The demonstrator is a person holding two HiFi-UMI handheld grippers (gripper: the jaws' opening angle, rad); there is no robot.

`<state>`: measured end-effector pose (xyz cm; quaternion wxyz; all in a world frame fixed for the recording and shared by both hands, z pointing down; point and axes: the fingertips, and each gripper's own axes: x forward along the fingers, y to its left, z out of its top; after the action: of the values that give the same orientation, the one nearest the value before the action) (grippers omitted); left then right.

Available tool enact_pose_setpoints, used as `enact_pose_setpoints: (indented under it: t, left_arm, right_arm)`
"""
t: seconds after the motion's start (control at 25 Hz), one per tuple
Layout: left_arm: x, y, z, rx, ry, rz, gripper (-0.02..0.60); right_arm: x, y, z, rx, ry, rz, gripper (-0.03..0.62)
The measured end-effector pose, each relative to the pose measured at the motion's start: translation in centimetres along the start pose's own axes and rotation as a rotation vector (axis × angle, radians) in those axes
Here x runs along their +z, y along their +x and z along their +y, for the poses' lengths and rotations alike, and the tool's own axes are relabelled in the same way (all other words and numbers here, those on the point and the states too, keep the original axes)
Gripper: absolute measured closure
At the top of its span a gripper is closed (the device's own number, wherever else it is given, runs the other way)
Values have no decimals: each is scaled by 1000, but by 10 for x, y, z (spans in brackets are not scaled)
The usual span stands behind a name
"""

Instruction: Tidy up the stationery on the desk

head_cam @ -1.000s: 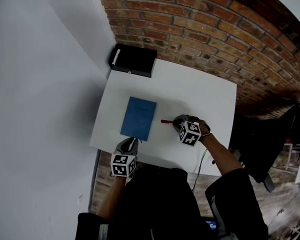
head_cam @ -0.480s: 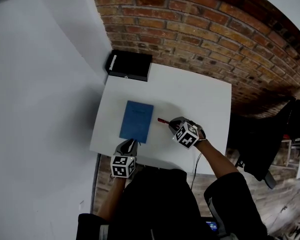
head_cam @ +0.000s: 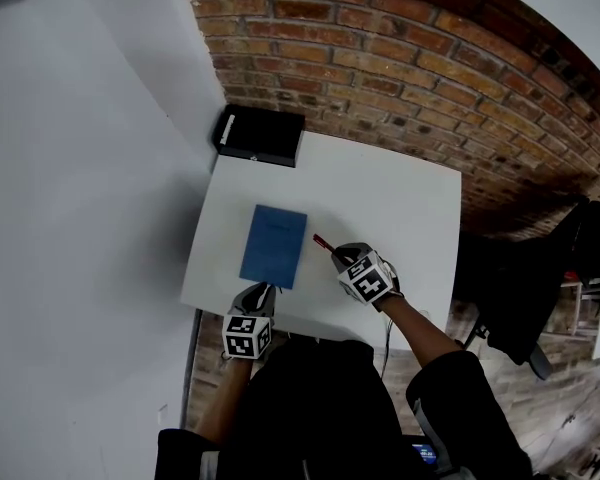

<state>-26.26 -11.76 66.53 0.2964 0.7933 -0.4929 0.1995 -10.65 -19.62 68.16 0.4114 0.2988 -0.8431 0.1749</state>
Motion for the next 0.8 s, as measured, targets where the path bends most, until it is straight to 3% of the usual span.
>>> enact_pose_setpoints:
  t: [0.32,0.6,0.8]
  left_arm:
    - [-1,-1,-1,5,4,0,509]
    - [-4,-1,-1,9,1,7,509]
    - [-8,-2,0,12,0,16,509]
  right_arm:
    - [7,9,1,-27,176,-47,543]
    - [8,19,8,-6,405,-81,542]
    - [9,28,12,-15,476,-99,543]
